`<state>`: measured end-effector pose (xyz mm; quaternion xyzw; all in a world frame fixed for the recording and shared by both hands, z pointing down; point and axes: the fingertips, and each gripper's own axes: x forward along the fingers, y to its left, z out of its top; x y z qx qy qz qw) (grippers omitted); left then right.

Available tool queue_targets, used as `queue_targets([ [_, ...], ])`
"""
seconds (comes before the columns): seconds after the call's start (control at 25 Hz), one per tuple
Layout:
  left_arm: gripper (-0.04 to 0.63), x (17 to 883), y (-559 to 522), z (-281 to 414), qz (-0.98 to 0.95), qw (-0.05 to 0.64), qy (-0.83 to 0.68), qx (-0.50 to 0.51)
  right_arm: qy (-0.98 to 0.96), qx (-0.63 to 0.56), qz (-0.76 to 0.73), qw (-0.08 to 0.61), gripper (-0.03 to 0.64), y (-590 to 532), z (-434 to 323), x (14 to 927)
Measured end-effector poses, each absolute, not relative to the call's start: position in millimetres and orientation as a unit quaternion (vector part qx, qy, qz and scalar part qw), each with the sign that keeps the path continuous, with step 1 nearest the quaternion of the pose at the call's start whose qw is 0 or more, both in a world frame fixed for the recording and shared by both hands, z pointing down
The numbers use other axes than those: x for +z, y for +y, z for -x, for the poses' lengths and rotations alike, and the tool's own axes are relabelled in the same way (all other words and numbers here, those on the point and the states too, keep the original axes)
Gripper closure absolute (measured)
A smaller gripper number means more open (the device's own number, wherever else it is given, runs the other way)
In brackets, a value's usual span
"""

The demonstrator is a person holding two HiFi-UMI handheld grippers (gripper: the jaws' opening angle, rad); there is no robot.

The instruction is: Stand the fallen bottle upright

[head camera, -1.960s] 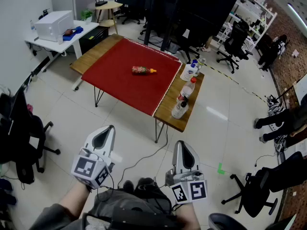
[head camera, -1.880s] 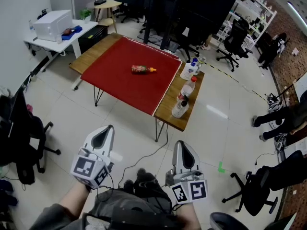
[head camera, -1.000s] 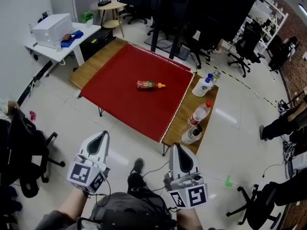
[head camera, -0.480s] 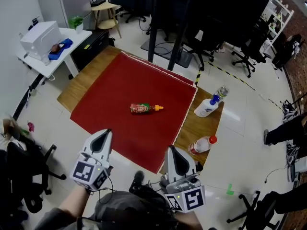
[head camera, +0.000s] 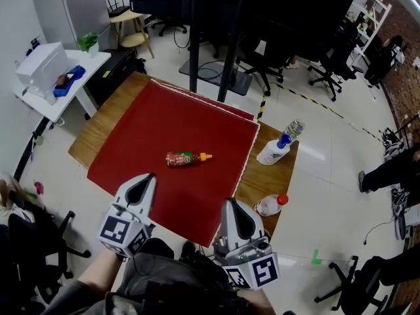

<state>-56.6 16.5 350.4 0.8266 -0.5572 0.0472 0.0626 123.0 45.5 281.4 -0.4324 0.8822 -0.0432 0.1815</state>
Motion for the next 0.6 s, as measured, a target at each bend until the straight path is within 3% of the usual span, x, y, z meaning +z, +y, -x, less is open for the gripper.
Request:
queue_targets([
  [0.6, 0.577, 354, -43, 65, -0.858, 0.063, -0.505, 0.066, 0.857, -0.035, 0.484, 0.172, 0.597, 12, -113, 280],
])
